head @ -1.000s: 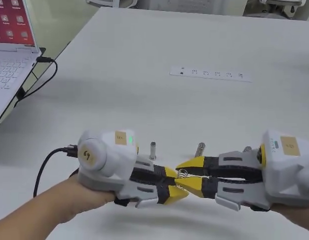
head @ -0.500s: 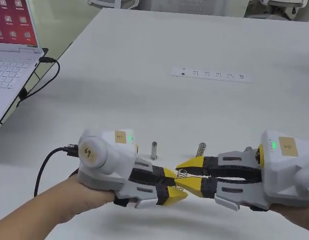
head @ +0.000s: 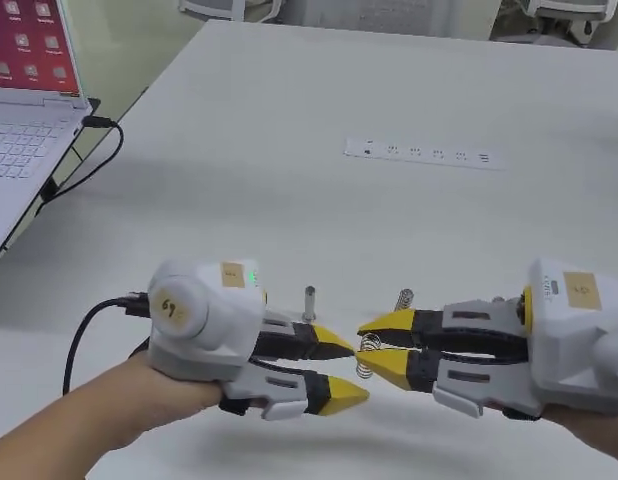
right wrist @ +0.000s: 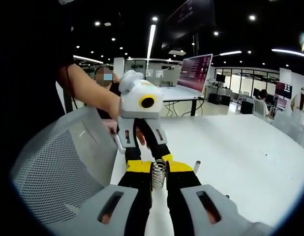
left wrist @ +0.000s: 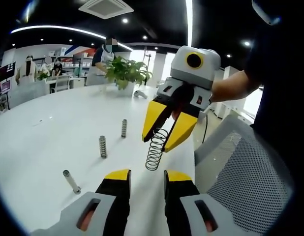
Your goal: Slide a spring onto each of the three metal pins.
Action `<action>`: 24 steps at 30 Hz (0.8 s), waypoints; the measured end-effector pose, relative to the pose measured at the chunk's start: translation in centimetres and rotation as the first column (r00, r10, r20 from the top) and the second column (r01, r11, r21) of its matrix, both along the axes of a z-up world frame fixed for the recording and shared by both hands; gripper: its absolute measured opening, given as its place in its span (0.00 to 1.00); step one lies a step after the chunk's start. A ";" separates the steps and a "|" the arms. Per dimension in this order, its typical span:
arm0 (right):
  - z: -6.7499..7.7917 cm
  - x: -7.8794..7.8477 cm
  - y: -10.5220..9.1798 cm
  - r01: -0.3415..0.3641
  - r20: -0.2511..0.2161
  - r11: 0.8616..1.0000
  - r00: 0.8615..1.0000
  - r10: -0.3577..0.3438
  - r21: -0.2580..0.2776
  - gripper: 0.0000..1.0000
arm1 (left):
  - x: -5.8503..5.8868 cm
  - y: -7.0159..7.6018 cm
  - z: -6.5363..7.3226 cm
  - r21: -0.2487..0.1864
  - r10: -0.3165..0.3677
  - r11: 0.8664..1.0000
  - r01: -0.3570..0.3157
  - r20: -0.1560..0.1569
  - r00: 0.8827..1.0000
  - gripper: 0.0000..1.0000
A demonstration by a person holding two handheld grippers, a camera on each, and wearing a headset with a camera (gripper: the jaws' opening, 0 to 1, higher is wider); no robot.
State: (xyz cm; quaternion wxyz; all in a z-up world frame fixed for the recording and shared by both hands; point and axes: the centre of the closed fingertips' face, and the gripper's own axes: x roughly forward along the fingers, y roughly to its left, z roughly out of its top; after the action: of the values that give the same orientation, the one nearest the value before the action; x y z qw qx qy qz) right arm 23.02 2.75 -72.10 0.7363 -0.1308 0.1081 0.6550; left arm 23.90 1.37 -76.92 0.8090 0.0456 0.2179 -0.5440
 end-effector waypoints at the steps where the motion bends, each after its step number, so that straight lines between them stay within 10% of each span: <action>1: 0.0 0.1 0.0 0.002 -0.001 1.000 1.000 -0.002 0.001 0.07 | 0.0 0.2 0.0 0.000 0.003 1.000 -0.003 0.000 1.000 0.20; 24: -0.1 1.1 -0.2 0.033 0.002 0.999 0.999 -0.033 -0.015 0.08 | 1.2 6.0 0.6 -0.035 0.160 0.987 -0.159 0.016 0.987 0.34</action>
State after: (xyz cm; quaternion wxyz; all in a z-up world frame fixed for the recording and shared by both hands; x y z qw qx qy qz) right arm 24.10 2.55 -72.20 0.7460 -0.1352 0.1144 0.6420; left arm 25.06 7.41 -76.28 0.8525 0.0195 0.2043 -0.4807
